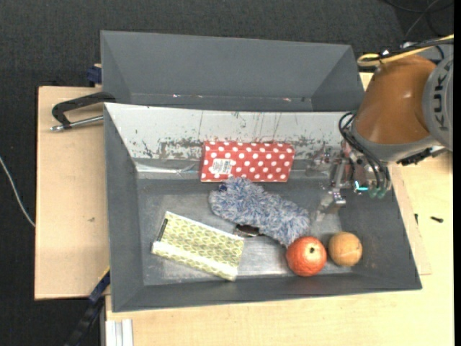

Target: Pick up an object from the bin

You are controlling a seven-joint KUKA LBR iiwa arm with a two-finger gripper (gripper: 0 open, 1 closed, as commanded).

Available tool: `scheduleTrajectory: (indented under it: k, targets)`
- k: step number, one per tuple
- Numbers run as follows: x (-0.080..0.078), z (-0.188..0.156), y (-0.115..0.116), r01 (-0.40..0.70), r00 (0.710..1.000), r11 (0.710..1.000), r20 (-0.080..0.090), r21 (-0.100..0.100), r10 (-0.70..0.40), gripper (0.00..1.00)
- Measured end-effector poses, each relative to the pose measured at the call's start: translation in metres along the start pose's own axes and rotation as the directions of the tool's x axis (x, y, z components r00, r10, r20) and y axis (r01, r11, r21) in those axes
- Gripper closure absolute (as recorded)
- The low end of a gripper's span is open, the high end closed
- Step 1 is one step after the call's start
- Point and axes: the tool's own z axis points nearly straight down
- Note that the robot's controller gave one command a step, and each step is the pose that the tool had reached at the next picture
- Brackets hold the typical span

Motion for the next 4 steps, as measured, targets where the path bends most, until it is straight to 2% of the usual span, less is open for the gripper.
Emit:
scheduleTrajectory:
  k: [1,2,3,4]
  targets:
    - [-0.001,-0.004,0.0,0.002,1.0,1.0,0.006,0.001,-0.002,0.0]
    - [0.024,0.064,0.038,0.096,0.995,0.995,0.01,0.002,-0.096,1.0]
    - [0.024,0.064,0.038,0.096,0.995,0.995,0.01,0.002,-0.096,1.0]
    - [0.025,-0.085,0.031,0.056,0.998,0.998,0.011,0.002,-0.056,1.0]
